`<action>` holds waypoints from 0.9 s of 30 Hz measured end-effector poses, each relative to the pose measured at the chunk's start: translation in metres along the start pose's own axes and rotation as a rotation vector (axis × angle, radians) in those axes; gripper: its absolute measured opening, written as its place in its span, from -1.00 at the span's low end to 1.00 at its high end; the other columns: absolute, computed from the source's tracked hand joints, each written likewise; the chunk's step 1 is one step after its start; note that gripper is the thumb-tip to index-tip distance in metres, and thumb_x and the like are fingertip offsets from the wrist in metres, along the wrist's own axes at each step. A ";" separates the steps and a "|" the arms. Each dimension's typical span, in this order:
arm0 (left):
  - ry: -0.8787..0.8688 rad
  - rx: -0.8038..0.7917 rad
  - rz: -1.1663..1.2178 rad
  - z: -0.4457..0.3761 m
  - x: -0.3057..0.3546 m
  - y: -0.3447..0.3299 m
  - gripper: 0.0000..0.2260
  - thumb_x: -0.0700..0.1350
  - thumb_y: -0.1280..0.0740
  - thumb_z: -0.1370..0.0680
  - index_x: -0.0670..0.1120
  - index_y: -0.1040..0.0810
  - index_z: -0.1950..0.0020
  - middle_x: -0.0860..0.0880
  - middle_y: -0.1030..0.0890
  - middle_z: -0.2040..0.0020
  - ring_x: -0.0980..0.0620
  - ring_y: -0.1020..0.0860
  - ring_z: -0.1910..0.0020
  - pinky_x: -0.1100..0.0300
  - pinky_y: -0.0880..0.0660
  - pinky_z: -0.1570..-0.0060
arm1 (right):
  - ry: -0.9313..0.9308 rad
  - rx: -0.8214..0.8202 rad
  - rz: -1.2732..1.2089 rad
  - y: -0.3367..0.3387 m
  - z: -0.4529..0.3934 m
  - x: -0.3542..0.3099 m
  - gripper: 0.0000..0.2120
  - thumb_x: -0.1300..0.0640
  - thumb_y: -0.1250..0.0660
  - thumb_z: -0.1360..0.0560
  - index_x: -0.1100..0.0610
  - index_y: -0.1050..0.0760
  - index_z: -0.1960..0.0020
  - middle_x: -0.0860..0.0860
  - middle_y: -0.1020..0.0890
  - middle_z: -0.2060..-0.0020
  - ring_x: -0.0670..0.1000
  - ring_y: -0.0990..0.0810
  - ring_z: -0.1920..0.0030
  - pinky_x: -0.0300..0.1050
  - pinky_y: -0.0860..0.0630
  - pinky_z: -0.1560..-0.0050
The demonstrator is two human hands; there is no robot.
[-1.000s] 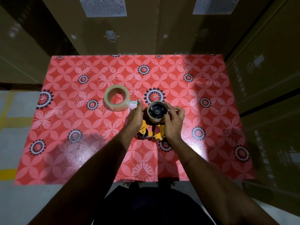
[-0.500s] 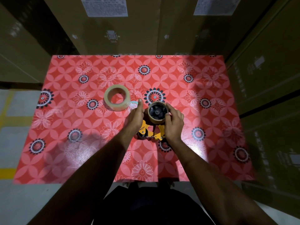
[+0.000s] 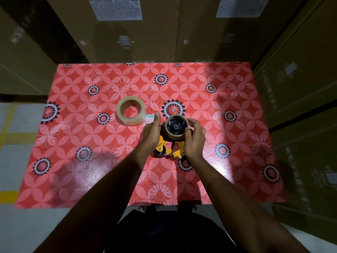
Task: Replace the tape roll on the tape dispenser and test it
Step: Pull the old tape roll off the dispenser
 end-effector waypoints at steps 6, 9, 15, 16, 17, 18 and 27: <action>0.038 -0.008 -0.009 -0.011 -0.010 -0.001 0.03 0.74 0.21 -0.35 0.12 -0.69 -0.29 -0.04 -0.75 -0.20 -0.11 -0.65 -0.26 -0.24 -0.49 -0.37 | -0.023 -0.037 0.015 -0.003 -0.003 0.001 -0.54 0.13 -0.16 -0.51 -0.03 -0.54 -0.37 -0.08 -0.46 -0.08 -0.04 -0.31 -0.19 -0.05 -0.34 -0.27; 0.043 0.011 0.005 -0.016 -0.017 -0.001 -0.01 0.74 0.18 -0.37 0.12 -0.71 -0.25 -0.09 -0.73 -0.24 -0.15 -0.63 -0.29 -0.26 -0.46 -0.40 | 0.000 -0.015 0.018 -0.001 -0.001 0.000 -0.55 0.12 -0.15 -0.56 0.03 -0.47 -0.44 0.02 -0.54 -0.13 -0.01 -0.38 -0.19 -0.10 -0.33 -0.20; 0.039 0.006 -0.009 -0.010 -0.008 -0.001 0.02 0.74 0.20 -0.36 0.12 -0.68 -0.29 -0.03 -0.73 -0.24 -0.11 -0.63 -0.30 -0.25 -0.45 -0.41 | -0.083 -0.047 -0.033 -0.002 -0.002 0.001 -0.59 0.13 -0.19 -0.51 -0.10 -0.54 -0.30 -0.20 -0.40 -0.08 0.01 -0.38 -0.29 0.10 -0.45 -0.36; 0.039 0.003 -0.004 -0.010 -0.008 -0.001 0.02 0.74 0.20 -0.36 0.12 -0.68 -0.29 -0.02 -0.73 -0.24 -0.11 -0.63 -0.30 -0.25 -0.45 -0.41 | -0.081 -0.043 -0.033 -0.003 -0.003 0.001 -0.57 0.13 -0.18 -0.49 -0.12 -0.56 -0.30 -0.17 -0.40 -0.08 -0.01 -0.35 -0.27 0.08 -0.43 -0.36; 0.037 0.000 -0.002 -0.010 -0.008 -0.001 0.02 0.74 0.19 -0.36 0.11 -0.70 -0.27 -0.03 -0.74 -0.22 -0.11 -0.64 -0.28 -0.25 -0.46 -0.40 | -0.068 -0.036 -0.027 -0.004 -0.005 0.002 -0.55 0.13 -0.16 -0.48 -0.11 -0.57 -0.31 -0.10 -0.40 -0.09 -0.02 -0.34 -0.25 0.04 -0.42 -0.34; 0.038 0.003 0.005 -0.010 -0.009 0.000 0.02 0.74 0.19 -0.36 0.08 -0.71 -0.24 -0.06 -0.75 -0.19 -0.13 -0.65 -0.26 -0.25 -0.47 -0.39 | -0.050 -0.038 -0.014 -0.004 -0.006 0.003 -0.53 0.12 -0.14 -0.49 -0.09 -0.57 -0.33 -0.04 -0.41 -0.08 -0.02 -0.34 -0.20 -0.03 -0.41 -0.29; 0.040 0.006 -0.012 -0.013 -0.014 0.000 0.00 0.76 0.15 -0.34 0.11 -0.71 -0.23 -0.03 -0.76 -0.13 -0.13 -0.67 -0.20 -0.23 -0.48 -0.37 | -0.068 -0.042 -0.044 0.000 -0.002 0.001 -0.63 0.11 -0.22 -0.49 0.04 -0.49 -0.29 0.06 -0.49 -0.16 0.06 -0.47 -0.23 0.16 -0.48 -0.29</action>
Point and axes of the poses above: each hand's wrist, its own z-axis away from the middle knuckle, its own y-axis out of the back of the hand, x = y × z, the point moved 4 cm from there along -z, towards the middle knuckle
